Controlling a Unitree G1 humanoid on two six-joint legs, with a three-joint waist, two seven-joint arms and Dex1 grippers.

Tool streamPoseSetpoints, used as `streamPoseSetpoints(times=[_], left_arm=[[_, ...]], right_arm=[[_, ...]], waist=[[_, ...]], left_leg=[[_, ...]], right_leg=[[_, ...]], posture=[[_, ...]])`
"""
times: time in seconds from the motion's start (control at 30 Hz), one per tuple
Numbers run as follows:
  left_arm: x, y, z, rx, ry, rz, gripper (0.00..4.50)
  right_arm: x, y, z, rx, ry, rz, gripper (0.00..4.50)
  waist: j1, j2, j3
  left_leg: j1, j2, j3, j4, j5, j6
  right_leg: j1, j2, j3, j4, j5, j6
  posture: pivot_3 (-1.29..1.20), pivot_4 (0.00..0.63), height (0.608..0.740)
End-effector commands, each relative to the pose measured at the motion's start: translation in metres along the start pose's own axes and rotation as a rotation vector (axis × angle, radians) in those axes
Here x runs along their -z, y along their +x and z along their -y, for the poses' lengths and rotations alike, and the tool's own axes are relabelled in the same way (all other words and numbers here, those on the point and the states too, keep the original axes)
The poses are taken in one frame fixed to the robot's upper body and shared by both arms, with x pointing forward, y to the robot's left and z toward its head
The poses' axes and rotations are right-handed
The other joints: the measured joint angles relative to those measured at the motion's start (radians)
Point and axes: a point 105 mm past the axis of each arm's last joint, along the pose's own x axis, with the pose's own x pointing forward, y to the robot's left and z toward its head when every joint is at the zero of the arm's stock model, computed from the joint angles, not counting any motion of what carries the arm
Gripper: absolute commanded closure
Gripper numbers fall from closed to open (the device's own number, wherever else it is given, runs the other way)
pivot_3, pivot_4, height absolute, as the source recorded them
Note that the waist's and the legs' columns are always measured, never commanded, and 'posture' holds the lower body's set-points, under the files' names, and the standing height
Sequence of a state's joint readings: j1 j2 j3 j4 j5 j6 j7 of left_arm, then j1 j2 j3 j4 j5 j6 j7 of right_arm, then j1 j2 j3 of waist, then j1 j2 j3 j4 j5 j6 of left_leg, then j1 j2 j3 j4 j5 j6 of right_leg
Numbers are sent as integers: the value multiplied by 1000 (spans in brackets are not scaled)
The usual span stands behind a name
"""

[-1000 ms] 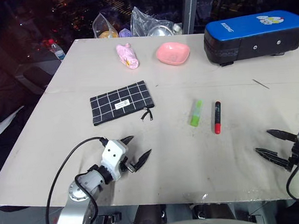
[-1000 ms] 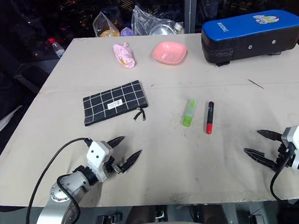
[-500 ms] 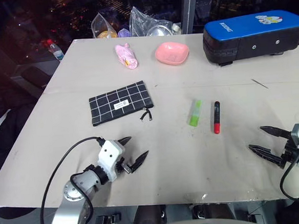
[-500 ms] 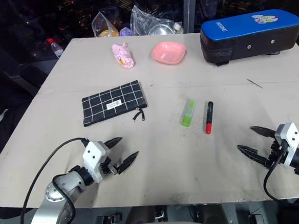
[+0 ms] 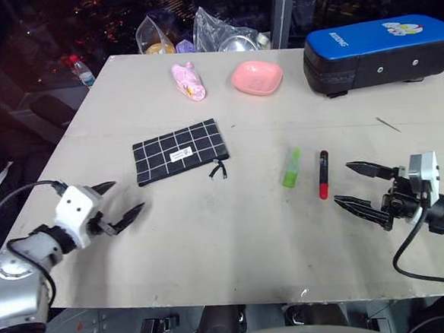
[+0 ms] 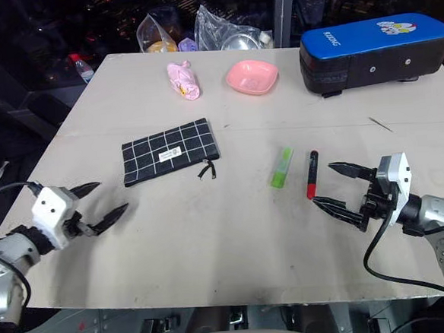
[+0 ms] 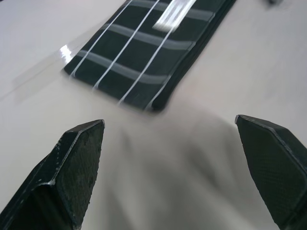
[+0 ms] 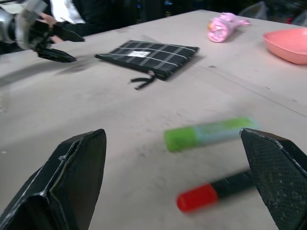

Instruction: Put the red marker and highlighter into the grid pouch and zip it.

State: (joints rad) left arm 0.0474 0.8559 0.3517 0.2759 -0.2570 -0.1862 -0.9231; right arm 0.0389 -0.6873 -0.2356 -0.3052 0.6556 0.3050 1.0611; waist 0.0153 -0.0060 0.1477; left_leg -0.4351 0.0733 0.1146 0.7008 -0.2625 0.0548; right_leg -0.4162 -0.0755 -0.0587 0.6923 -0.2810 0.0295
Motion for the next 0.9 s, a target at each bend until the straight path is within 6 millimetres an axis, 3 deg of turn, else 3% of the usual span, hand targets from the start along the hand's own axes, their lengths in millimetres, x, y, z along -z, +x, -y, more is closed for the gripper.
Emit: streamPoseSetpoints(times=[0.03, 0.23, 0.57, 0.7, 0.9], left_arm=[[0, -6, -25, -35, 124, -14, 41], [-2, 10, -43, -44, 313, -28, 41], [1, 47, -25, 142, 517, -80, 41], [-13, 71, -18, 170, 557, -23, 41], [-29, 90, -11, 173, 619, 41, 41]], right_arm=[[-11, 6, -4, -33, -29, 37, 0], [-8, 7, -5, -41, -31, 37, 0], [-5, 4, -1, -25, -43, 41, 0], [-3, 3, 0, -14, -48, 41, 0], [-5, 5, 1, -8, -59, 44, 0]], waist=[[0, -2, 1], [-1, -3, 2], [2, -5, 3], [7, -4, 2], [11, -4, 2]], left_leg=[[0, 0, 0, 0, 0, 0], [-1, 0, 0, 0, 0, 0], [-2, -1, 1, 0, 0, 0], [-1, -1, 2, 0, 0, 0], [-1, -2, 3, 1, 0, 0]], right_leg=[[0, 0, -1, 0, 0, 0], [-1, -1, -1, 0, 0, 0], [-1, 5, -1, 2, 2, 4], [-1, 5, -1, 3, 2, 4], [1, 5, -1, 3, 2, 5]], posture=[[0, 150, 688], [0, 150, 688], [0, 150, 688], [0, 150, 688], [0, 150, 688]])
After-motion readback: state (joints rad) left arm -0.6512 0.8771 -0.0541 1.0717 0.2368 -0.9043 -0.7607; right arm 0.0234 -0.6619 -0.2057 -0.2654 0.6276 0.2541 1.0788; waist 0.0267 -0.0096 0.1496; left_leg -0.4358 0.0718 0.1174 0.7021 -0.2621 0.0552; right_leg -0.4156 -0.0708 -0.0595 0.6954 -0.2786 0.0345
